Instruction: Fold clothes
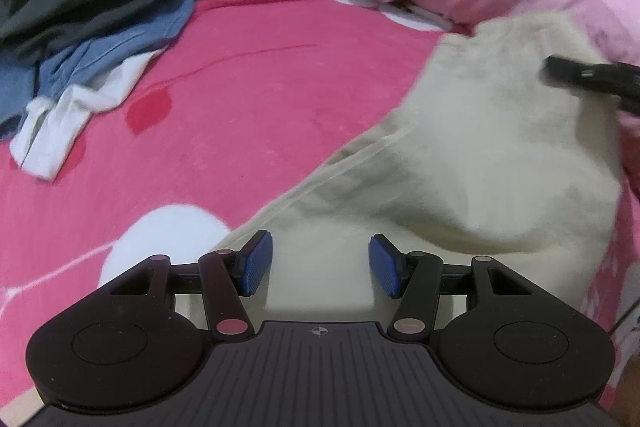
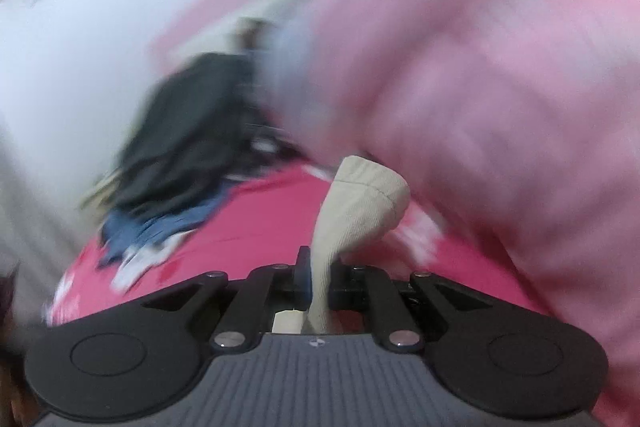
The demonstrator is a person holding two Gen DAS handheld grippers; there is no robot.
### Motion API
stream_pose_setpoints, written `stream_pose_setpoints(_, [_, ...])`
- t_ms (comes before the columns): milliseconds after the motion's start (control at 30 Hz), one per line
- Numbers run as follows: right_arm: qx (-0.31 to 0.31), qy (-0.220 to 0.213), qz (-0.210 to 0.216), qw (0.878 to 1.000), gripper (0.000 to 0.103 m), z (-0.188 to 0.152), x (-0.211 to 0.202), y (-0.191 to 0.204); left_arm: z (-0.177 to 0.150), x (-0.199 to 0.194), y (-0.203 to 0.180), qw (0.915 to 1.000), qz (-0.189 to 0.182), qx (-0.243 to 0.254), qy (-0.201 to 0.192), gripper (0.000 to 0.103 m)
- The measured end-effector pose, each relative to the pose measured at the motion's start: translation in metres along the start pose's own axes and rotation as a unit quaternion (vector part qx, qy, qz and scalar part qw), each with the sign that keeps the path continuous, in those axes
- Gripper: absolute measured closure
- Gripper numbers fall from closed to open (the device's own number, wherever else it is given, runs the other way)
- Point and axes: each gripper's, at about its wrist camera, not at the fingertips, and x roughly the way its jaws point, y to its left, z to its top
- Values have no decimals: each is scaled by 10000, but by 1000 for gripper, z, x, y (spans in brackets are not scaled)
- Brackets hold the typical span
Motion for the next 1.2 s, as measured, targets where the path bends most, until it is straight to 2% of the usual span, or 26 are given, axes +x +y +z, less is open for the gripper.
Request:
stream_pose_setpoints(67, [-1102, -126, 285, 9934, 96, -2, -12, 34, 0, 0, 5, 9999, -35, -109, 6, 48])
stream_pose_setpoints(100, [-1660, -153, 433, 9851, 96, -9, -17, 51, -1, -1, 8, 9999, -53, -163, 9, 48])
stream_pose_setpoints(133, [-2214, -179, 577, 9733, 96, -16, -23, 67, -1, -1, 10, 9997, -71, -217, 12, 48])
stream_pose_setpoints(200, [-3300, -210, 800, 9404, 96, -39, -32, 95, -1, -1, 15, 9994, -106, -326, 18, 48])
stream_pose_setpoints(267, [-3919, -194, 938, 9150, 96, -59, -37, 111, -2, -1, 13, 9996, -74, -267, -7, 48])
stream_pose_setpoints(300, [-4115, -188, 973, 9060, 96, -66, -39, 116, -2, -1, 12, 9997, -56, -232, -20, 48])
stream_pose_setpoints(367, [-4316, -166, 988, 8965, 96, -73, -41, 120, -3, -1, 12, 9998, -39, -191, -45, 48])
stream_pose_setpoints(433, [-4287, -191, 836, 8994, 96, -68, -39, 119, -4, -1, 13, 9998, -55, -196, -61, 48])
stream_pose_setpoints(500, [-4101, -275, 358, 9109, 96, -53, -37, 105, -4, -1, 13, 9998, -58, -192, -66, 48])
stream_pose_setpoints(600, [-3235, -180, -867, 9421, 96, -19, -29, 61, -5, 0, 13, 9998, -49, -186, -75, 48])
stream_pose_setpoints(667, [-2519, 309, -1666, 9528, 90, -10, -15, 22, -6, -1, 13, 9998, -58, -178, -92, 48])
stream_pose_setpoints(767, [-2245, 1064, -1957, 9487, 86, -25, 7, -5, -7, -2, 11, 9999, -30, -85, -114, 47])
stream_pose_setpoints(800, [-2431, 1179, -2065, 9404, 84, -33, 14, -5, -7, -2, 11, 9999, -18, -64, -120, 48])
stream_pose_setpoints(833, [-2441, 1185, -2124, 9388, 73, -35, 14, -6, -7, -2, 10, 9999, -9, -48, -126, 47])
stream_pose_setpoints(867, [-2452, 1191, -2182, 9371, 67, -36, 15, -6, -7, -2, 10, 9999, 0, -31, -132, 47])
stream_pose_setpoints(1033, [-2503, 1272, -2290, 9321, 65, -35, 10, -8, -7, -1, 10, 9999, 16, -23, -138, 47])
stream_pose_setpoints(1100, [-2677, 1264, -2347, 9259, 63, -37, -1, -6, -7, -1, 10, 9999, 19, -7, -146, 47])
stream_pose_setpoints(1200, [-3039, 1029, -2510, 9133, 56, -41, -25, 4, -8, -1, 9, 9999, 16, 34, -158, 47])
